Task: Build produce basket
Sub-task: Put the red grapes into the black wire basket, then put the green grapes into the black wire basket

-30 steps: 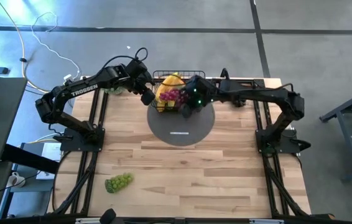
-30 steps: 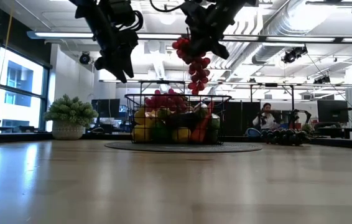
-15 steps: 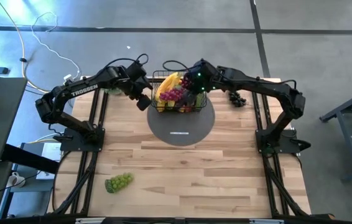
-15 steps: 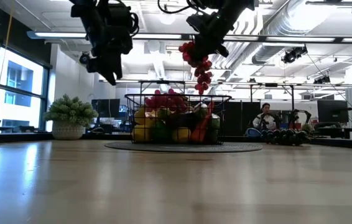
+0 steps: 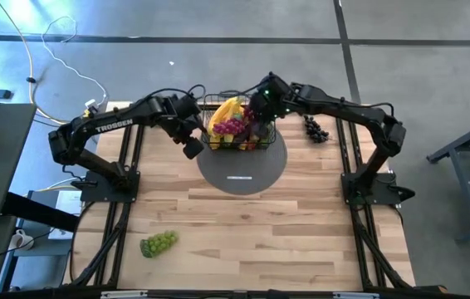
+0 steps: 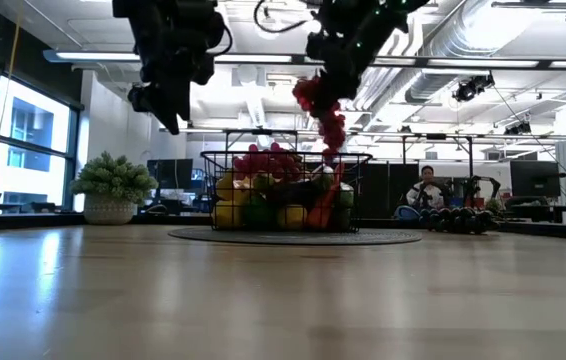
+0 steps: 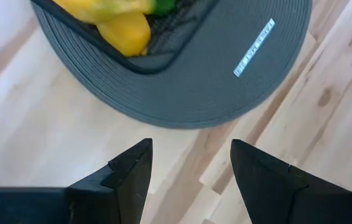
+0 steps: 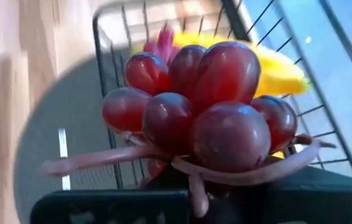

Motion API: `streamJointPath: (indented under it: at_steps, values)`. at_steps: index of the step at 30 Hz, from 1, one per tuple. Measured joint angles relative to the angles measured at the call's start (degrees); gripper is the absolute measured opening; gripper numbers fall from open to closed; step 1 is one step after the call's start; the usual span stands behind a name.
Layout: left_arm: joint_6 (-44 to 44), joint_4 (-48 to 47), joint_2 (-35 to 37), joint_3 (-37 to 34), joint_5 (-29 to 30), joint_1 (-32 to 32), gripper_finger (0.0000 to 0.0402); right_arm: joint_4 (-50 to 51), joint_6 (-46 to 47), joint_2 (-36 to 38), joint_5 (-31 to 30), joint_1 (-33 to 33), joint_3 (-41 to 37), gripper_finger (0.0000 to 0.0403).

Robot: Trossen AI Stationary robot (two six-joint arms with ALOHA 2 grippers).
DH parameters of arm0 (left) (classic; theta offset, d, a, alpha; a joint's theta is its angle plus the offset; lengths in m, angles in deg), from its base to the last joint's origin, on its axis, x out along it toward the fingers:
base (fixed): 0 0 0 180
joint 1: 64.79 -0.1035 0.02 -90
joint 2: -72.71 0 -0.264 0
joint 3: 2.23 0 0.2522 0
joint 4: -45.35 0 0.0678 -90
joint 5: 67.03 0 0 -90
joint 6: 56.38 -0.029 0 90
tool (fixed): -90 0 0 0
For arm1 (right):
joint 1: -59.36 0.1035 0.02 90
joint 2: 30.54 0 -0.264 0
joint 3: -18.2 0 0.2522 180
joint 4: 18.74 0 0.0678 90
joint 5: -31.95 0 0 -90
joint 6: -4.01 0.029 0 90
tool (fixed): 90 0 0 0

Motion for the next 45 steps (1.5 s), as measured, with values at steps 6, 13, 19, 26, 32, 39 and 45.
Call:
streamJointPath:
  at_steps: [6,13,19,26,32,39,45]
  values:
    - [4.4,-1.3,0.0,0.0,0.1,3.2,0.0207,5.1,-4.5,-3.0,-0.5,0.0,0.0,0.0]
    - [5.6,-9.6,0.2,0.0,0.0,7.7,0.0207,6.0,-5.1,-4.9,-1.3,0.0,0.0,0.0005]
    - [7.8,-15.5,0.2,0.0,0.1,12.7,0.0207,4.7,-5.2,-4.9,-1.3,0.0,0.0,0.003]
    - [13.7,-19.9,0.2,0.0,0.3,21.0,0.0207,4.7,-5.1,-4.9,-1.3,-0.1,0.0,0.0098]
    - [17.7,-20.0,0.7,0.0,0.2,29.6,0.0207,3.6,-3.9,-4.9,-2.9,-0.2,0.0,0.0182]
    - [28.8,-20.1,1.9,0.0,0.2,39.2,0.0207,2.9,-2.2,-4.9,-5.0,-1.2,0.0,0.0235]
    - [38.0,-19.5,3.1,0.0,0.1,46.6,0.0207,3.0,0.3,-4.9,-5.0,-3.2,0.0,0.0238]
